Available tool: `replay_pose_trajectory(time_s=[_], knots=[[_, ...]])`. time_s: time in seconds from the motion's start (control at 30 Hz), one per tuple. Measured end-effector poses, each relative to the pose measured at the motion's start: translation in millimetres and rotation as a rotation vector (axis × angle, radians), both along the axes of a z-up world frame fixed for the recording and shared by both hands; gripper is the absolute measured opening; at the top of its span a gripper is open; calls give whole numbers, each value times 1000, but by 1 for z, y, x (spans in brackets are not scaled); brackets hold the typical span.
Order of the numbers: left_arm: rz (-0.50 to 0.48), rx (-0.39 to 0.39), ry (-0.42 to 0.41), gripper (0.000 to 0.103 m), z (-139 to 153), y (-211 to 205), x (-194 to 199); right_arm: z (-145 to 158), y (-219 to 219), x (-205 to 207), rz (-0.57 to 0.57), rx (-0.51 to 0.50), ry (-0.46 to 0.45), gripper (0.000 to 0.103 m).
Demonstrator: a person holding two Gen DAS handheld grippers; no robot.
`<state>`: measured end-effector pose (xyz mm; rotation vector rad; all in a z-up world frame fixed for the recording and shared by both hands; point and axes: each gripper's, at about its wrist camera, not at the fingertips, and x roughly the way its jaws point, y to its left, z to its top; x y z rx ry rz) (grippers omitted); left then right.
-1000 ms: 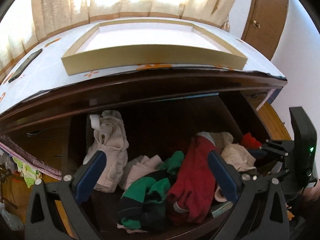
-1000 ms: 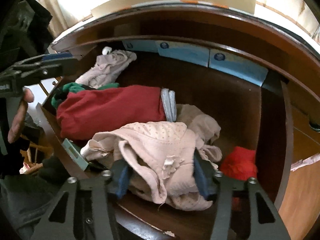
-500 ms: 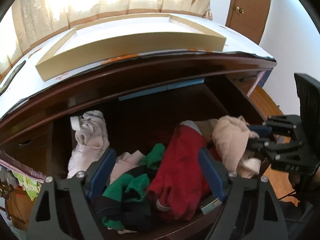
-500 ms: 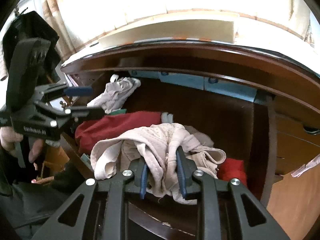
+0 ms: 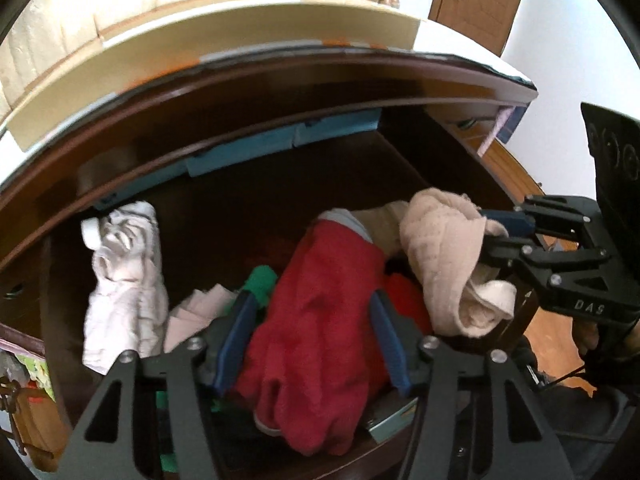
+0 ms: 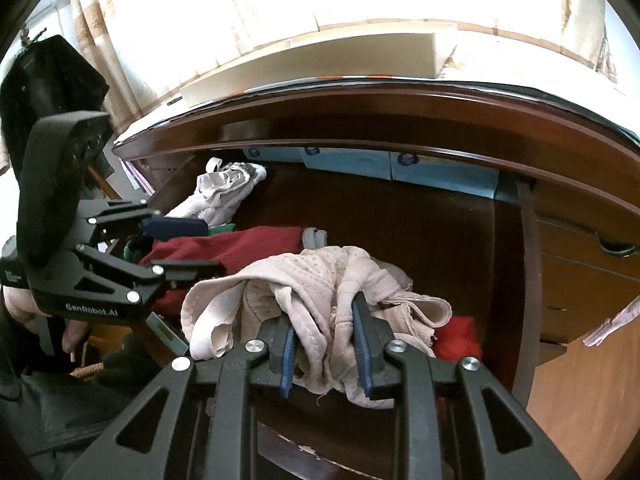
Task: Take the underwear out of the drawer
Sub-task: 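Close the left tool on the red garment while the right tool holds the pink garment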
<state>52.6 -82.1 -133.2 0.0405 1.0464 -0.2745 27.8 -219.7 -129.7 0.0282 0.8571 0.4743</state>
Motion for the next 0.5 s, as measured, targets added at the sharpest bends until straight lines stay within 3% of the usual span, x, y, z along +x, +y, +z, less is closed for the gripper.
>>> replay_pose_trajectory(time_s=[0.27,0.5], knots=[[-10,-28,51,59,-10,-2,6,-1,0,1,-4,3,11,27],[-23,12,59,56,-16,-8,7,-3,1,3,4,-1,16,27]])
